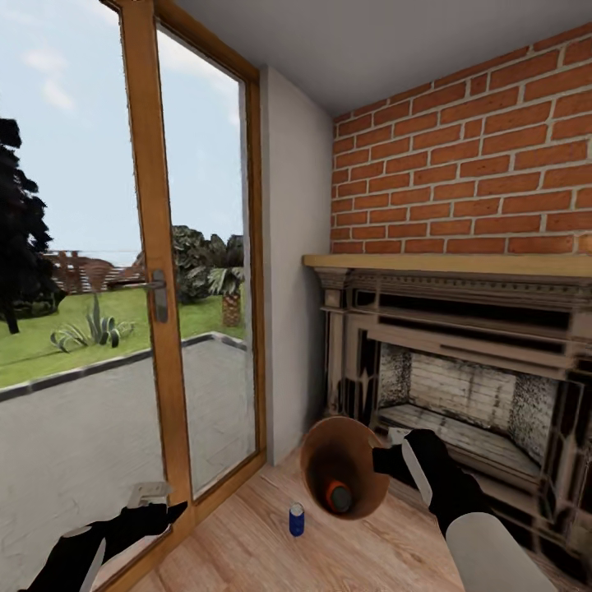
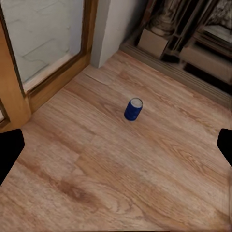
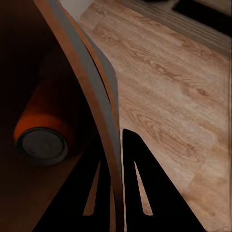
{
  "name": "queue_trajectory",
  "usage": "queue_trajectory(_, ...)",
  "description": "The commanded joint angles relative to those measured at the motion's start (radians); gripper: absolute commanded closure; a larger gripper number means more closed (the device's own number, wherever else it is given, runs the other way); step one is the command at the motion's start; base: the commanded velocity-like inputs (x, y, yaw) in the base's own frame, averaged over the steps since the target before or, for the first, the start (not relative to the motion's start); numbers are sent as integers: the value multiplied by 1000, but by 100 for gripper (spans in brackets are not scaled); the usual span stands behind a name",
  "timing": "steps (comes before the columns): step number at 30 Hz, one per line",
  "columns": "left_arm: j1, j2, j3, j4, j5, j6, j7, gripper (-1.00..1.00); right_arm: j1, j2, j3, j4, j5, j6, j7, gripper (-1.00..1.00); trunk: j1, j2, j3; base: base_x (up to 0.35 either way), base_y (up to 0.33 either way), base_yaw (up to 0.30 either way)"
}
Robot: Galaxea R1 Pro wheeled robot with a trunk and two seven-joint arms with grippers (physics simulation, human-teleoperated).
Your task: Put the three can of soda from the living room inside the tash can in the kitchen.
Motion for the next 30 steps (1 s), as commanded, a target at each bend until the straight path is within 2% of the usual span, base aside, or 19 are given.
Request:
queue_trajectory(1,0,0,0,0,0,0,0,-100,0,1,-2,-1,-22,0,5,100,0,0,1,-248,0,-230)
queue_trajectory(9,-1,0,0,2,0,-1,0,-100,0,2,1,-1,-22,0,5,100,0,0,7,-304,0,-217)
queue_trajectory(17,-2,0,0,32,1,0,0,-100,0,4,4,1,-21,-2,5,100,0,0,7,-220,0,-40)
queue_trajectory(21,-7,0,0,74,2,0,0,-100,0,4,5,1,-21,-2,5,100,0,0,7,141,0,-5)
queue_trajectory(30,-9,0,0,88,0,0,3,-100,0,3,5,1,-21,-2,5,100,0,0,7,296,0,-1)
